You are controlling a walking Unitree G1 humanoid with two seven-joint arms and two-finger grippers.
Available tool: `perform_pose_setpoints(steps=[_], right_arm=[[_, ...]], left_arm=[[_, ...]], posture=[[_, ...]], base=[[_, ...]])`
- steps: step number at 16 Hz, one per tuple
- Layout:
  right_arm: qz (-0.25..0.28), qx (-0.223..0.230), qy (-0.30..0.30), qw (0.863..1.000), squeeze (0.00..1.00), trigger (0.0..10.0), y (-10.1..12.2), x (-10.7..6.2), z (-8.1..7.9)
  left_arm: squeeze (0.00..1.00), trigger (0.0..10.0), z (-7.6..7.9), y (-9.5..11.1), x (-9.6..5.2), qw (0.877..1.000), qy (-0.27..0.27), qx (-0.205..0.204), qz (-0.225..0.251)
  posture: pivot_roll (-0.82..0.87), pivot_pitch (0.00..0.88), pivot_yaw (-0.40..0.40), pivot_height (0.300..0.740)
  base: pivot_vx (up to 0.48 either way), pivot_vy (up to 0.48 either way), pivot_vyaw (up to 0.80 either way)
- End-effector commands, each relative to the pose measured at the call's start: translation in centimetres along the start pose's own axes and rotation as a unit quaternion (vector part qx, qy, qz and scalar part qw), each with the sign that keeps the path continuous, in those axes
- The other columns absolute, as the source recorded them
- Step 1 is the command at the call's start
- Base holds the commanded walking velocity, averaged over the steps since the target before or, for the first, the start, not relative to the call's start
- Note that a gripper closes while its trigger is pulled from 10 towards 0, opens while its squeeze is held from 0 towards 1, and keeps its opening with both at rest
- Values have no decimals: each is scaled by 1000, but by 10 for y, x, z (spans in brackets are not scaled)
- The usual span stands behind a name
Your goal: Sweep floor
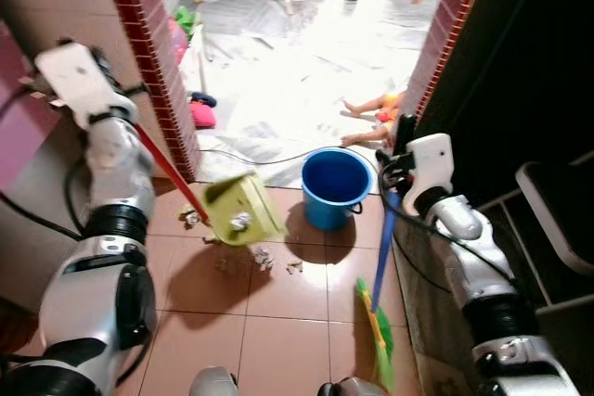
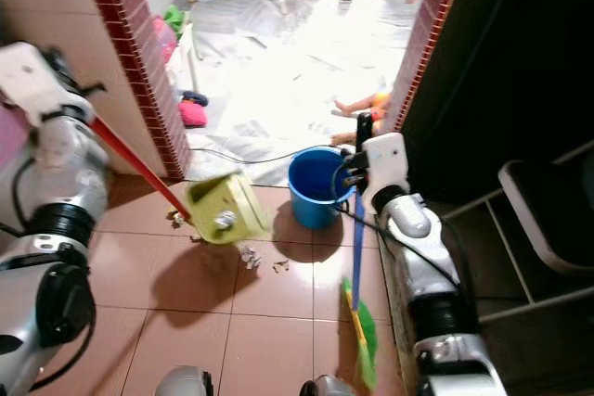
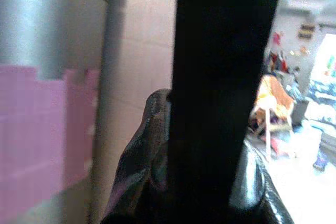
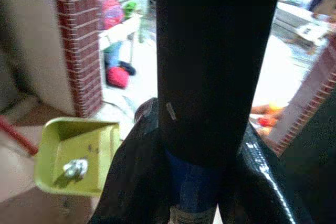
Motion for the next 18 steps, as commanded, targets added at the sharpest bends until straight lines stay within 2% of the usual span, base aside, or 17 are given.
perform_pose_setpoints(steps=[1, 3, 5, 7, 11, 12, 15, 18], right_arm=[[19, -3, 6, 1000, 0, 10000, 7, 0, -7], [23, -11, 16, 1000, 0, 10000, 5, -1, -18], [29, -21, 22, 999, 0, 10000, 7, -3, -23], [31, -21, 22, 999, 0, 10000, 8, -4, -23], [28, -25, 22, 999, 0, 10000, 5, -7, -21], [25, -24, 20, 999, 0, 10000, 5, -7, -21], [33, -25, 20, 999, 0, 10000, 7, -6, -21], [34, -33, 29, 998, 0, 10000, 8, -6, -24]], left_arm=[[0, 10000, 14, 36, 11, 998, -13, -33, 58], [0, 10000, 20, 57, 20, 995, -12, -44, 84], [0, 10000, 24, 72, 28, 993, -10, -54, 100], [0, 10000, 28, 76, 30, 993, -15, -53, 106], [0, 10000, 40, 68, 28, 993, -27, -71, 87], [0, 10000, 44, 63, 26, 994, -33, -74, 78], [0, 10000, 49, 55, 22, 994, -38, -79, 67], [0, 10000, 50, 53, 21, 994, -40, -80, 64]], posture=[[-20, 0, -34, 740], [-20, 0, -25, 740], [-28, 0, -18, 740], [-37, 0, -15, 740], [-48, 0, -14, 740], [-48, 0, -15, 740], [-48, 0, -20, 740], [-52, 0, -22, 740]], base=[[0, 0, 0], [0, 0, -800], [0, 0, 0], [142, 0, 0], [366, 0, 0], [289, 0, -800], [292, 0, -665], [302, 0, 0]])
Point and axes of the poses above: a point about 5 cm out from each wrist's last joint towards the gripper, its own x axis pointing out of the wrist towards the gripper, its own y axis along the axis of the wrist's last joint, z = x × y, the point moved 5 cm from there along x, pointing out of the wrist towards the gripper, and after that the axes turned 15 degrees about -x, right-handed, at the moved point
